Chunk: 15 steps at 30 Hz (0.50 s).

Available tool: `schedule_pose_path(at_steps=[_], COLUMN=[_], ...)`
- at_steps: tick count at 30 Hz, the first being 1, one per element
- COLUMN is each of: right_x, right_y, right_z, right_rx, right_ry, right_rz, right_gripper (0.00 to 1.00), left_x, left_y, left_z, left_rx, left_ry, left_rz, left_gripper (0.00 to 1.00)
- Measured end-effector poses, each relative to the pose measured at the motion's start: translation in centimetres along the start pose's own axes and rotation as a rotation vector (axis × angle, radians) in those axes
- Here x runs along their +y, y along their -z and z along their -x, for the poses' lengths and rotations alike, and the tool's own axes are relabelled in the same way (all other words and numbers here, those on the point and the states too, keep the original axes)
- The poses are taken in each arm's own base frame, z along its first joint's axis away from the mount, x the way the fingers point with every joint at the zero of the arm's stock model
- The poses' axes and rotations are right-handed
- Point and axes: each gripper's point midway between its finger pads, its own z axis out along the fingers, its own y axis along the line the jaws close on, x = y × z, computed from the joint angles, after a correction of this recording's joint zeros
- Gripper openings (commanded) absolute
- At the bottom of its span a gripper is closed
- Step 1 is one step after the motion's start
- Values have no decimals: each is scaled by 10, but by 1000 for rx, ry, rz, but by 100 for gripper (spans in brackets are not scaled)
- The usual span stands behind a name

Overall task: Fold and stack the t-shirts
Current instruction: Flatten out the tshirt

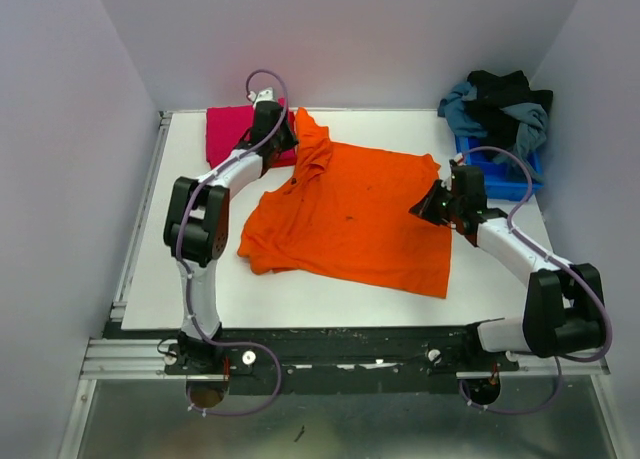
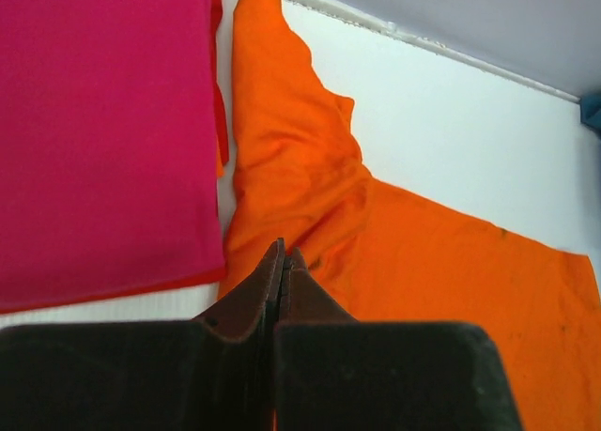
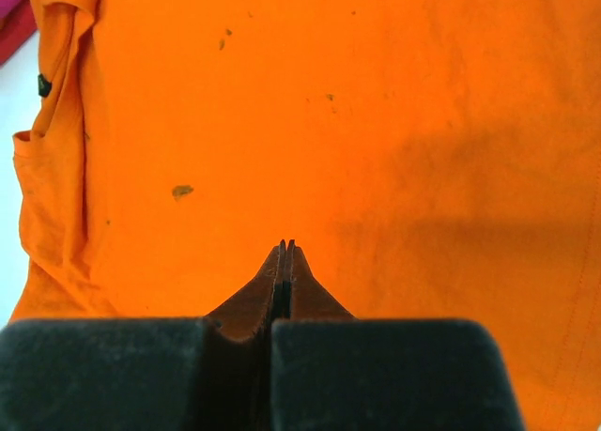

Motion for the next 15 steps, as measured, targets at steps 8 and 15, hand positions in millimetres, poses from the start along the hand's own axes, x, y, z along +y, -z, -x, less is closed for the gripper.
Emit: schedule_pose_path(at_steps=[8, 15], right_x=[3, 5], right_y=[-4, -5], right_z=[4, 6], right_rx=[-23, -32], right_ry=[11, 15], right_rz=[4, 10], right_gripper=[1, 1], left_x=[9, 47], left_y=[-83, -98], left_z=[-22, -46], left_rx=[96, 177], left_ry=[-5, -24], left_rz=[56, 193], left_gripper=[0, 0])
